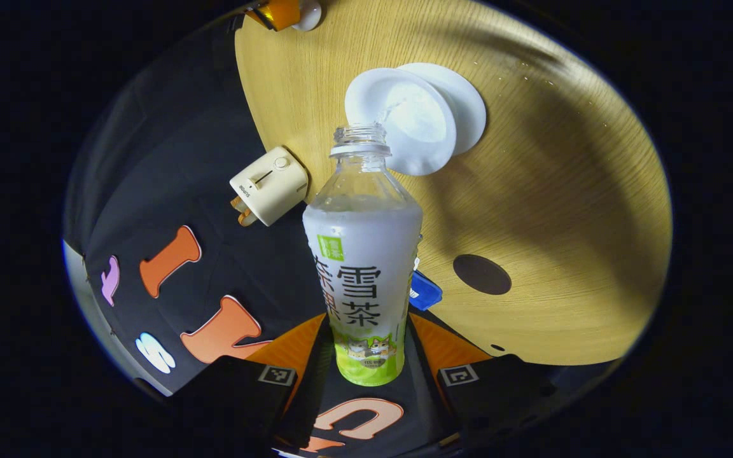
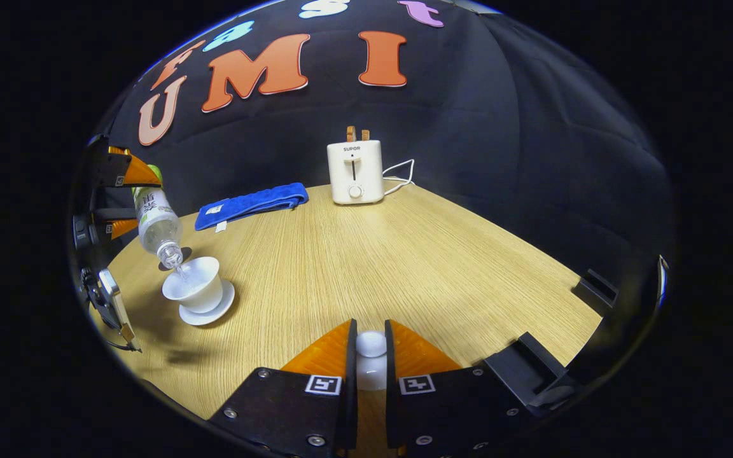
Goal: Open the teacup lid with one hand, grasp the water bottle and pour water into the teacup with the other hand; after pouring, place the water bottle on the coaster and then close the teacup lid.
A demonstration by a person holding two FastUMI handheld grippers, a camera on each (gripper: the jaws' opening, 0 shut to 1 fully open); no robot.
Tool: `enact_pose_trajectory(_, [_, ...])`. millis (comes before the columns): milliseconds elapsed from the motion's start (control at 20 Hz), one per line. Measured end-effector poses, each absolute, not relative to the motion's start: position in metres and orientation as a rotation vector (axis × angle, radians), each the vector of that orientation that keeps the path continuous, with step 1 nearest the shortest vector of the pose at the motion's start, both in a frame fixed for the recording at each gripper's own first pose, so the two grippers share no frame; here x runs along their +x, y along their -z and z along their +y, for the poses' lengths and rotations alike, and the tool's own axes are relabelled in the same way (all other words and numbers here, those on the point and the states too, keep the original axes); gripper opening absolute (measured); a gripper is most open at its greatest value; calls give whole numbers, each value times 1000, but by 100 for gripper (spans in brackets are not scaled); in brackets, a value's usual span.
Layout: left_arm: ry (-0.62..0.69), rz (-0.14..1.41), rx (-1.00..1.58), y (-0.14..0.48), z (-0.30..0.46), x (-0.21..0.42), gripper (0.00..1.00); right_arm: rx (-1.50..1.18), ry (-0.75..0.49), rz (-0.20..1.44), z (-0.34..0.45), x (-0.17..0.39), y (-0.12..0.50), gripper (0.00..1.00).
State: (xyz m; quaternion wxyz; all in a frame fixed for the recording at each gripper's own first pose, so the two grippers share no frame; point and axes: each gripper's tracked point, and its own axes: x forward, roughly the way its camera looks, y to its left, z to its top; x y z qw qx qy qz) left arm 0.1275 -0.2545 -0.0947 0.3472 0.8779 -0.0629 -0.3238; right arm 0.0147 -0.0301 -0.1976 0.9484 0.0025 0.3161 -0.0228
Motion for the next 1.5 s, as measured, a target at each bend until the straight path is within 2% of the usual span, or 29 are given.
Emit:
enact_pose_trajectory(350, [831,-183,2299,93,-255,131,66,4,43,644,-30,15,198,19])
enact_pose_trajectory(600, [896,-102,2200,108,-251,125,65,9,39,645,-30,14,199,18])
enact_pose_trajectory(650, [916,-70,2151,113,-249,123,67,10,38,646,-30,14,199,19])
enact_pose_trajectory(700, [940,-33,2088,118,-244,120,65,9,37,646,-30,14,199,19])
enact_pose_trajectory(750, [952,2,2016,124,-240,118,67,7,35,645,-30,14,199,19])
enact_pose_trajectory(800, [956,32,1939,130,-238,115,64,5,34,645,-30,14,198,19])
enact_pose_trajectory(900, [955,136,1791,145,-230,112,67,9,30,643,-29,14,198,19])
enact_pose_trajectory(1050, [936,227,1604,155,-232,122,70,8,30,642,-29,15,197,19])
enact_pose_trajectory(1150, [910,234,1513,159,-239,132,65,8,25,641,-28,15,196,19])
enact_pose_trajectory(1250, [896,261,1409,165,-240,134,67,5,16,637,-28,15,195,19])
enact_pose_trajectory(1300, [892,281,1342,165,-241,132,63,-2,12,636,-28,15,195,19])
enact_pose_trajectory(1400, [876,338,1184,170,-244,134,63,-10,6,629,-27,16,192,19])
enact_pose_trajectory(1500, [861,406,1022,179,-246,141,67,-18,0,622,-26,16,190,19])
